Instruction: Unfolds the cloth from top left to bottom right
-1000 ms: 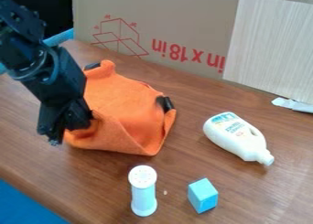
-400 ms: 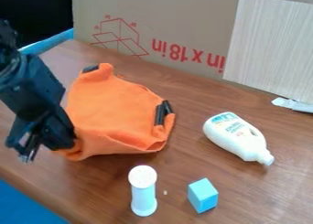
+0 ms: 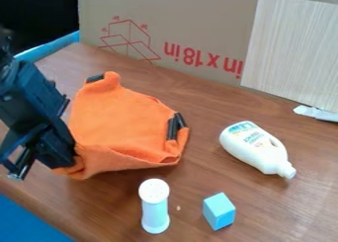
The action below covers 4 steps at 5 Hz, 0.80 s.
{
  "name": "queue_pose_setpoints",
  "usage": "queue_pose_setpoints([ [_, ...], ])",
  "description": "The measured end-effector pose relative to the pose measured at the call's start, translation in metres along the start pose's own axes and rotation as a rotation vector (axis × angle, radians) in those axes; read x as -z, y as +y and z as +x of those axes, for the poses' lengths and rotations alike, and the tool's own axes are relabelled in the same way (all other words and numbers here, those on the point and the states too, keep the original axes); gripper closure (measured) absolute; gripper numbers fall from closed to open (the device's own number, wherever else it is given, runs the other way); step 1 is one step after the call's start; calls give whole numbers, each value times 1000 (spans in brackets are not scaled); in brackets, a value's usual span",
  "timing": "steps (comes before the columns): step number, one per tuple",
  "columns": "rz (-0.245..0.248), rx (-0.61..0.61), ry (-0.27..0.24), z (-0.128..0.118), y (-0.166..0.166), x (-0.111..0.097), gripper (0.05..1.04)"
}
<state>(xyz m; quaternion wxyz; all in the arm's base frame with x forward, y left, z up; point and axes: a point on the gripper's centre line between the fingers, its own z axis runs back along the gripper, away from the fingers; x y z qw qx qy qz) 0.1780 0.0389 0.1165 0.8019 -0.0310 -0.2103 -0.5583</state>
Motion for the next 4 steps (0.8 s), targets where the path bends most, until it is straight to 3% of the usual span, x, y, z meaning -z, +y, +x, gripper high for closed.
queue_pose_setpoints([
  [1,-17,69,-4,3,-6,-4,985],
  [2,-54,95,-24,4,-13,-6,812],
  [4,-83,70,-74,10,-5,-21,234],
])
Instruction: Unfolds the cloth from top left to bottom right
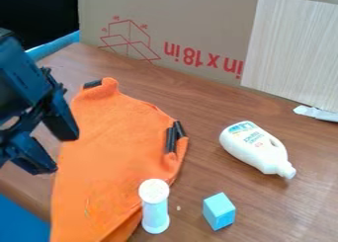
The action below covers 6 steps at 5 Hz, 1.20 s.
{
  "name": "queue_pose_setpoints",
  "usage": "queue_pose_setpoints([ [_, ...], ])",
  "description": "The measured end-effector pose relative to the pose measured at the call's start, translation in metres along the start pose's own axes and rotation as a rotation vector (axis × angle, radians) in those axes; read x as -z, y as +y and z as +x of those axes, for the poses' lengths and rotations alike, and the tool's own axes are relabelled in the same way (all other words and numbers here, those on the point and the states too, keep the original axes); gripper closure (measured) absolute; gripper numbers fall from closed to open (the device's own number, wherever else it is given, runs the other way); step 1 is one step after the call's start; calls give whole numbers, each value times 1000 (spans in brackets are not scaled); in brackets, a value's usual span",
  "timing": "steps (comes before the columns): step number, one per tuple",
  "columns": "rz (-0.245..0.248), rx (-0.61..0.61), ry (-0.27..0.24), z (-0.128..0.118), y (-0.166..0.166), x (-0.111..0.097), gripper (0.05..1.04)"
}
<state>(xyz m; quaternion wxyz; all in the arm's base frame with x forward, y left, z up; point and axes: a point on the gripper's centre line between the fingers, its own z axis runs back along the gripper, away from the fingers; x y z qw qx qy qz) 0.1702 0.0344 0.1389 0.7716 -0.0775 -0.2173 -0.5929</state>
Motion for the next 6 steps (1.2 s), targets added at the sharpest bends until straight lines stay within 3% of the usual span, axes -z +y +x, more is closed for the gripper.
queue_pose_setpoints([
  [1,25,-54,-47,4,17,-16,73],
  [2,69,-176,-21,-10,49,-11,77],
  [4,149,-265,110,-33,86,33,83],
  [5,158,-258,191,-44,90,57,83],
  [6,161,-287,232,-55,94,70,83],
])
